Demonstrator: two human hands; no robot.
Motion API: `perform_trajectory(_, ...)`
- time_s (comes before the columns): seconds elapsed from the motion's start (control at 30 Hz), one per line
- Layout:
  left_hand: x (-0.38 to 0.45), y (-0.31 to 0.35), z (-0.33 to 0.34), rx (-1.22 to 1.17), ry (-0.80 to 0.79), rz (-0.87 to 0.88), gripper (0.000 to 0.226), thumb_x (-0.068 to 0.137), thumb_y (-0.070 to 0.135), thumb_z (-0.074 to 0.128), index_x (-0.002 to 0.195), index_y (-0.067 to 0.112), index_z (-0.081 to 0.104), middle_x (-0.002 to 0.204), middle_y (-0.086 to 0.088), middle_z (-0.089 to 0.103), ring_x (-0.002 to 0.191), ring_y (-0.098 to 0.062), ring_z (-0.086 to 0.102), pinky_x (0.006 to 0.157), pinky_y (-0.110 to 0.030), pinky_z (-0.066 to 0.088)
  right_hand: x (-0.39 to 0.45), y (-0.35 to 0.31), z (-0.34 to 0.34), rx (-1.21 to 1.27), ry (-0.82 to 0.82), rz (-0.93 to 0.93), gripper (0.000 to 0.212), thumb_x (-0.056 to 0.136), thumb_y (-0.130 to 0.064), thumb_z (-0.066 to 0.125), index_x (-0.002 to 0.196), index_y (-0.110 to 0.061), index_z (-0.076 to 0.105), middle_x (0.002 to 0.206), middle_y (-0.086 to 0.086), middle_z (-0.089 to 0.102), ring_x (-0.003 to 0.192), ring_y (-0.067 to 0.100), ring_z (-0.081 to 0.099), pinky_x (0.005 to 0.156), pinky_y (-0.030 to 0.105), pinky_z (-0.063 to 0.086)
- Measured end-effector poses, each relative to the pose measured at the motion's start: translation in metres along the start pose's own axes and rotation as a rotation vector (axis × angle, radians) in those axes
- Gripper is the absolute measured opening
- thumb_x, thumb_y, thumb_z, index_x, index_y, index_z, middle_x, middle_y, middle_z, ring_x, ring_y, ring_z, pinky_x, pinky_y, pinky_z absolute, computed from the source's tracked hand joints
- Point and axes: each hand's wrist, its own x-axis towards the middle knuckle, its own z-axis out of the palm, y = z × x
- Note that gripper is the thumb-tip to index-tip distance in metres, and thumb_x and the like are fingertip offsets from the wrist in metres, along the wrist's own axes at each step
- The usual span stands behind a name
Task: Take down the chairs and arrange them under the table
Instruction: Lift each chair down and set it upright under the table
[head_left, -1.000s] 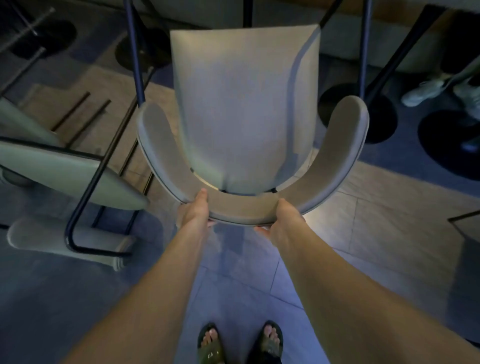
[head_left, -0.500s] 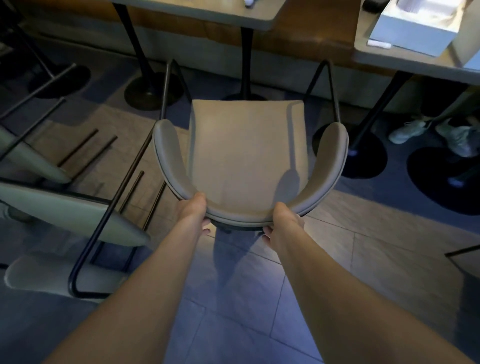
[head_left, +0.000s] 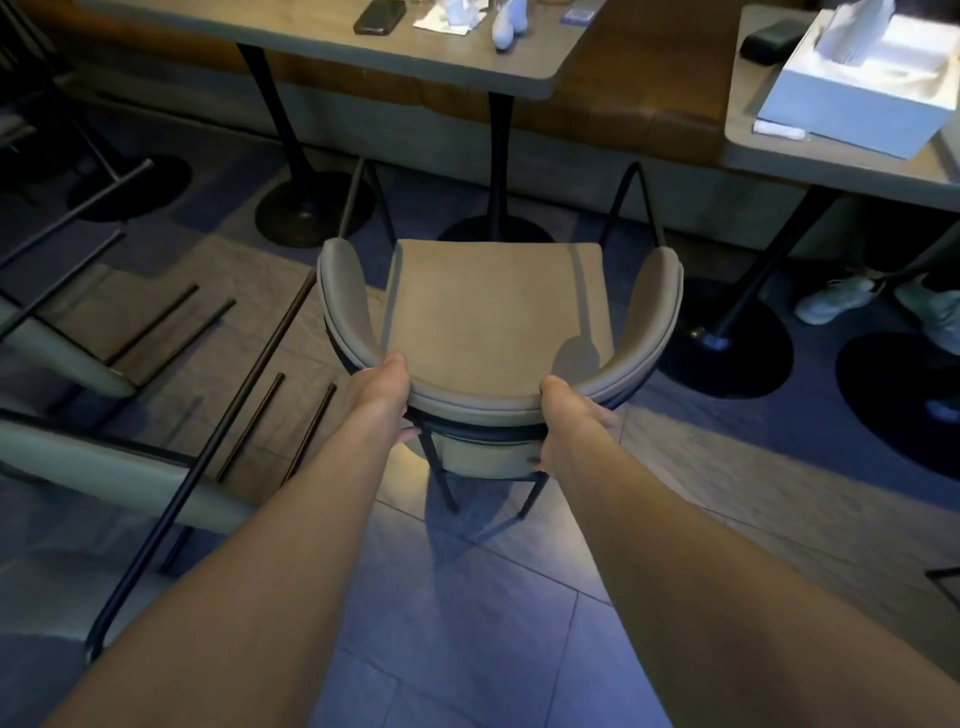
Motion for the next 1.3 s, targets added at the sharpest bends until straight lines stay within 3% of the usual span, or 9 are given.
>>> perform_trajectory(0.2,0.021,0.026,0.017,0.019,0.017,0.012,0.049,0.095,0.04,0.047,0.136,0.013,0.048,0.127,-0.009,0.058,0.104,-0.021,0.054,0.067,-0.039,0.054,0.016,-0.025,0.016,-0.013,0.028,-0.005,0.068,0.082,-0.037,0.062,0.13,-0.015,0.02,0.088,0.007,0.04,0.091,0.032,0.052,0.096,0.049,0.05)
perform_trajectory(0.47,0.032,0.044,0.024,0.076,0.039,-0.069,0.055,0.092,0.049,0.047,0.136,0.015,0.048,0.132,-0.008,0.056,0.117,-0.027,0.055,0.057,-0.036,0.053,0.015,-0.044,0.028,0.007,0.118,0.034,0.069,0.083,-0.032,0.065,0.134,-0.012,0.023,0.13,0.018,0.046,0.092,0.03,0.045,0.098,0.046,0.049)
perform_trajectory(0.63,0.036,0.047,0.021,0.091,0.016,-0.086,0.057,0.093,0.056,0.046,0.128,0.012,0.054,0.103,-0.007,0.06,0.096,-0.022,0.058,0.075,-0.04,0.055,0.006,-0.045,0.028,0.01,0.123,0.059,0.069,0.08,-0.035,0.065,0.131,-0.012,0.025,0.136,0.018,0.038,0.097,0.033,0.044,0.099,0.049,0.047)
perform_trajectory(0.73,0.034,0.042,0.021,0.08,0.004,-0.066,0.065,0.087,0.062,0.048,0.127,0.011,0.056,0.108,-0.005,0.063,0.082,-0.018,0.06,0.072,-0.035,0.049,0.005,-0.045,0.016,-0.117,0.162,-0.03,0.085,0.083,-0.045,0.067,0.145,-0.011,0.019,0.147,0.015,0.027,0.124,0.038,0.041,0.105,0.047,0.04)
perform_trajectory(0.8,0.034,0.039,0.019,0.032,-0.003,-0.076,0.076,0.08,0.064,0.053,0.133,0.01,0.049,0.124,-0.006,0.061,0.094,-0.025,0.062,0.079,-0.035,0.048,0.01,-0.048,0.003,-0.163,0.204,-0.132,0.098,0.085,-0.049,0.068,0.154,-0.012,0.01,0.154,0.015,0.023,0.134,0.038,0.038,0.106,0.048,0.038)
perform_trajectory(0.9,0.031,0.035,0.019,-0.005,0.047,-0.092,0.082,0.077,0.059,0.063,0.139,0.013,0.038,0.131,-0.002,0.048,0.12,-0.033,0.051,0.095,-0.043,0.045,0.018,-0.068,-0.013,-0.027,0.211,-0.108,0.107,0.08,-0.05,0.072,0.156,-0.022,0.003,0.157,0.014,0.025,0.134,0.042,0.039,0.1,0.062,0.043)
perform_trajectory(0.97,0.034,0.034,0.024,-0.17,-0.051,-0.191,0.096,0.068,0.061,0.068,0.148,0.028,0.026,0.143,0.0,0.041,0.125,-0.034,0.045,0.09,-0.057,0.046,0.02,-0.082,-0.016,-0.005,0.154,-0.056,0.099,0.082,-0.043,0.074,0.154,-0.026,0.008,0.15,0.015,0.033,0.132,0.044,0.041,0.092,0.07,0.045)
perform_trajectory(1.07,0.049,0.035,0.033,-0.314,-0.113,-0.231,0.086,0.085,0.041,0.065,0.154,0.035,0.014,0.149,0.001,0.039,0.131,-0.034,0.043,0.094,-0.069,0.041,0.021,-0.088,-0.008,-0.019,0.056,-0.005,0.067,0.089,-0.021,0.066,0.143,-0.022,0.027,0.136,0.013,0.046,0.12,0.044,0.051,0.085,0.072,0.047)
perform_trajectory(1.3,0.06,0.045,0.034,-0.295,-0.039,-0.206,0.077,0.092,0.025,0.056,0.155,0.032,0.013,0.143,-0.006,0.046,0.126,-0.035,0.048,0.1,-0.063,0.041,0.024,-0.081,0.005,-0.047,0.043,0.006,0.036,0.094,-0.01,0.054,0.125,-0.018,0.037,0.132,0.018,0.051,0.115,0.043,0.056,0.082,0.072,0.049)
